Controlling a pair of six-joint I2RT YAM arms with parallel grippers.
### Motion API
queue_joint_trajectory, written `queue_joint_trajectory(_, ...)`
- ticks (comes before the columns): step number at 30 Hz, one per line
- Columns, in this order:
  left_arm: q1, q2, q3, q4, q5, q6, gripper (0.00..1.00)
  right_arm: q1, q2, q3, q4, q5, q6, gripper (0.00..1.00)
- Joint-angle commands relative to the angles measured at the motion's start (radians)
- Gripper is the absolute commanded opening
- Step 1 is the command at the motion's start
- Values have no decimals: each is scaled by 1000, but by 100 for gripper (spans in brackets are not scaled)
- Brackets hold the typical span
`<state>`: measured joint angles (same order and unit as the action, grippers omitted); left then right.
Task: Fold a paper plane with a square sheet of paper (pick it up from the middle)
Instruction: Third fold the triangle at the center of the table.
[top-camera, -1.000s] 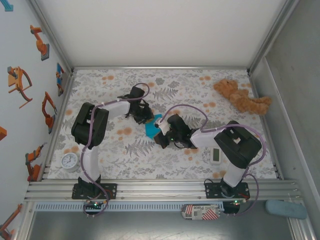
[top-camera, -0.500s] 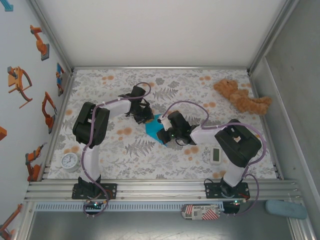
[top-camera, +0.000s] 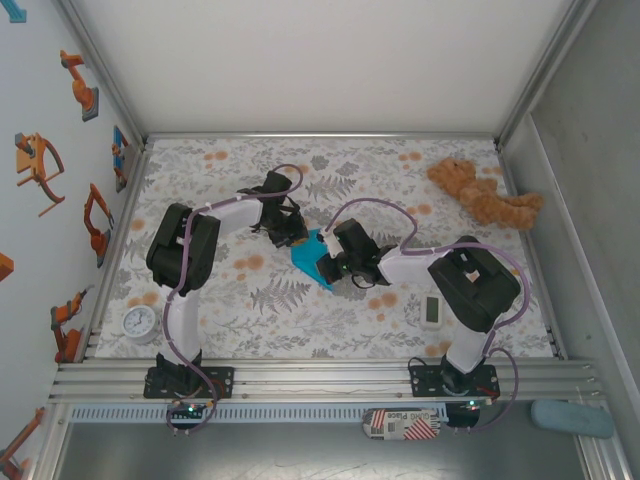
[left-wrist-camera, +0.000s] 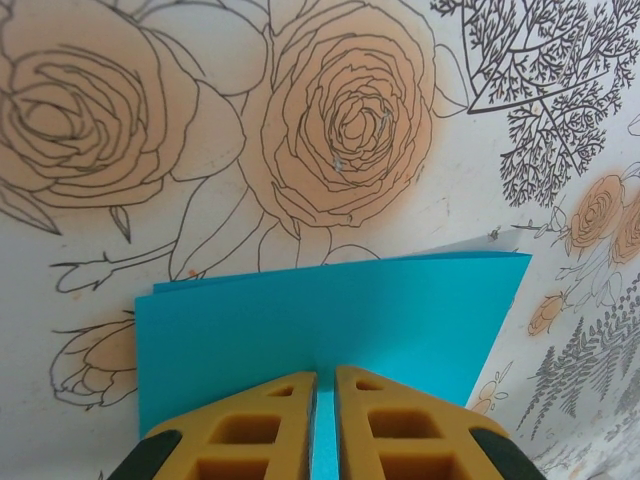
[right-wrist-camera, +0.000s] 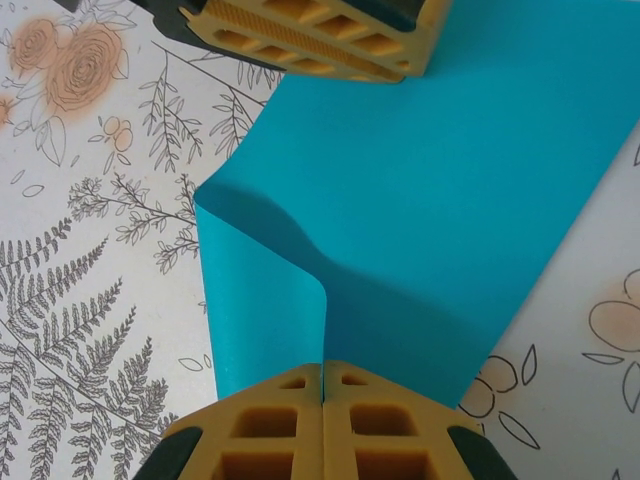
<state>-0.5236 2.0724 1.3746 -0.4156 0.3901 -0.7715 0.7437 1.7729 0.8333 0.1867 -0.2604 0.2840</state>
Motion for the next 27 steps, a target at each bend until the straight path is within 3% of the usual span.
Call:
queue_joint_trajectory(1,-14,50,-3,-68,-19,14,15,-6,13,26,-27,3,32,0)
queue_joint_trajectory(17,-14,31,16,-71,-14,15,15,-6,24,41,-62,-7,37,0)
queue_joint_trajectory(27,-14,-77,9,-44,-32,17,19,-7,26,42,-65,-3,37,0)
